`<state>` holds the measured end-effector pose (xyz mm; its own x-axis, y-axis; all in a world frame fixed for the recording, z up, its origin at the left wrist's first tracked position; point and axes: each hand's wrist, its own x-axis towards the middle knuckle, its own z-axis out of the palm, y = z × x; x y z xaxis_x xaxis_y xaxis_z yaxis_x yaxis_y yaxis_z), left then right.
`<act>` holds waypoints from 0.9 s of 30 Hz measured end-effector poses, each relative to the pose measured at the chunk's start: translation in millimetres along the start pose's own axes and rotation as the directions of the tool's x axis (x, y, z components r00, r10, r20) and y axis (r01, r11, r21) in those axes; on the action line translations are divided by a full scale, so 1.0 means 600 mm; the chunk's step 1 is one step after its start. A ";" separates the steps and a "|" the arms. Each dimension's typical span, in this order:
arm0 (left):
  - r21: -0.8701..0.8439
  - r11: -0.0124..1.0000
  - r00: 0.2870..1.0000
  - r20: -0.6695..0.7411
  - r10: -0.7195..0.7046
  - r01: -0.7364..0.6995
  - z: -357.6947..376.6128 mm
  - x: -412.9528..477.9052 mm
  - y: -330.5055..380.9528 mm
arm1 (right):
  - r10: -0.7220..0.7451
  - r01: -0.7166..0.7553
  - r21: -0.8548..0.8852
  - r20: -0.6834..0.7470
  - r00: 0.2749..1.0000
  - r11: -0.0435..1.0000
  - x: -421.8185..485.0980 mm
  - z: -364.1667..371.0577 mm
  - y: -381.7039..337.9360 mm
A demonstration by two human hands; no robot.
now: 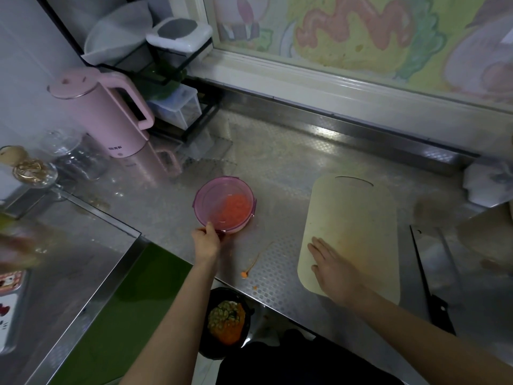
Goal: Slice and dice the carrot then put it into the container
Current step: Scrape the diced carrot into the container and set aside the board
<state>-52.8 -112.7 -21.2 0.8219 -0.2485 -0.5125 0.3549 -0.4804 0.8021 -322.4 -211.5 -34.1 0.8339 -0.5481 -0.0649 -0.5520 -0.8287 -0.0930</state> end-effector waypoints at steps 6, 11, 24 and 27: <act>0.343 0.792 0.817 -0.106 0.567 -0.505 -0.010 -0.104 0.005 | -0.044 0.043 0.150 0.001 0.999 0.988 -0.012 -0.014 0.034; 0.491 0.186 0.512 0.695 0.505 -0.851 0.057 -0.172 -0.028 | 0.247 -0.224 0.332 -0.031 0.968 0.916 -0.013 -0.041 0.131; 0.544 0.013 0.540 0.829 0.148 -0.839 0.113 -0.179 -0.048 | 0.246 -0.288 0.283 0.173 0.954 0.915 0.001 -0.002 0.111; 0.543 0.050 0.544 0.823 0.163 -0.838 0.114 -0.179 -0.048 | -0.074 0.032 0.234 0.174 0.982 0.972 -0.025 0.014 0.055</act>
<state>-181.7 -129.9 -10.3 0.1381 -0.9060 -0.4000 -0.9130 -0.2730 0.3030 -352.9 -229.6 -44.4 0.8592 -0.4574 -0.2294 -0.5106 -0.7961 -0.3248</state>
